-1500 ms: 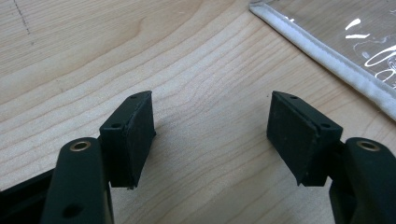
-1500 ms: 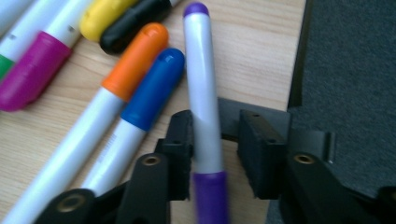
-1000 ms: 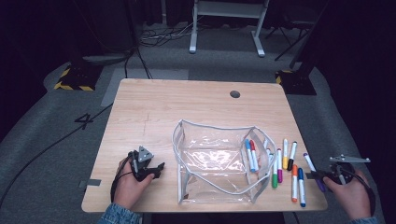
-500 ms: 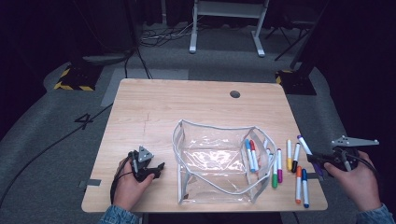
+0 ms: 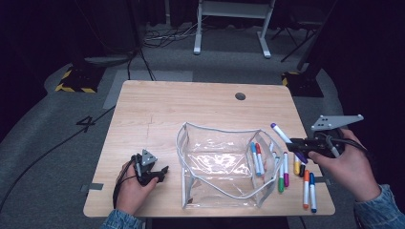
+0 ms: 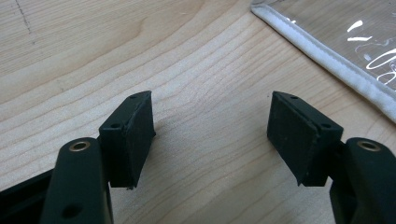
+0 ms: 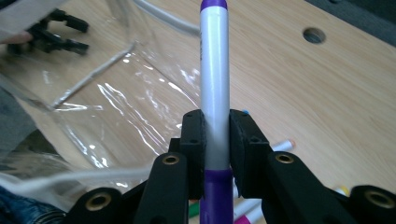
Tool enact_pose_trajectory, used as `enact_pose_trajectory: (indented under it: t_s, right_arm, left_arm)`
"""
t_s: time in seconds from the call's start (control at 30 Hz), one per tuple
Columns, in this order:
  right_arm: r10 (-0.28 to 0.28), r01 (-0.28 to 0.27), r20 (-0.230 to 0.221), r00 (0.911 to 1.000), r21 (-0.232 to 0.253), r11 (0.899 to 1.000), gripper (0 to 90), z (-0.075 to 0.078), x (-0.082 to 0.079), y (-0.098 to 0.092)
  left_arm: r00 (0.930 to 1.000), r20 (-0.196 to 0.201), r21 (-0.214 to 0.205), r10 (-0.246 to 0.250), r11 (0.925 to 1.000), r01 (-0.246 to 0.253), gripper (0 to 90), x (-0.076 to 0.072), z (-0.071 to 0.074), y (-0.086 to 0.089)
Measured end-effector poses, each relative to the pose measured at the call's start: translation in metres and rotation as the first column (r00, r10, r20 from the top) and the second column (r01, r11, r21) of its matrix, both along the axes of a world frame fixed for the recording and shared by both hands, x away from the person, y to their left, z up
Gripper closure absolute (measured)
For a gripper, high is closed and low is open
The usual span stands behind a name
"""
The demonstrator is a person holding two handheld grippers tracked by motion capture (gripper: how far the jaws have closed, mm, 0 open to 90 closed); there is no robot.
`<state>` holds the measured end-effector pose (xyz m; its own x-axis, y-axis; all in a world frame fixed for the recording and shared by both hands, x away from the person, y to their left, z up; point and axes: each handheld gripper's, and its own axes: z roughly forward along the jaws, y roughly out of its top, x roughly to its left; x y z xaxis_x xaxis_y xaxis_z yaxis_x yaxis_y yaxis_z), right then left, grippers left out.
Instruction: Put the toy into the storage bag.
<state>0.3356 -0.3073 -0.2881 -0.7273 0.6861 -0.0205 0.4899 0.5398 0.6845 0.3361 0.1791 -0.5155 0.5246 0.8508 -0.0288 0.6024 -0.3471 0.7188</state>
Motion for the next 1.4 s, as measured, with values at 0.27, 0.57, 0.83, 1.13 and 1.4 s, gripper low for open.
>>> enact_pose_trajectory:
  t_s: [0.27,0.57,0.83,1.13,1.4]
  right_arm:
    - [0.152,-0.153,-0.028,0.9879,-0.025,0.988,77.0,0.015,0.001,0.055]
    - [0.267,-0.272,-0.087,0.9599,-0.059,0.960,77.0,0.007,0.003,0.099]
    - [0.335,-0.356,-0.167,0.9274,-0.115,0.928,77.0,-0.010,0.006,0.132]
    - [0.366,-0.432,-0.293,0.8834,-0.209,0.877,77.0,-0.033,0.005,0.164]
    - [0.390,-0.505,-0.372,0.8423,-0.290,0.813,77.0,-0.045,0.000,0.188]
  left_arm:
    - [1.0000,0.000,-0.001,0.001,1.0000,-0.001,32.3,0.000,0.000,0.000]
    - [1.0000,-0.002,-0.001,0.000,1.0000,0.000,31.8,0.001,0.000,0.000]
    - [1.0000,-0.003,0.001,-0.002,1.0000,0.002,30.6,0.002,0.000,-0.001]
    - [1.0000,-0.005,0.004,-0.004,1.0000,0.004,29.9,0.003,0.000,-0.002]
    - [1.0000,-0.002,0.003,-0.003,1.0000,0.003,29.7,0.003,0.000,-0.002]
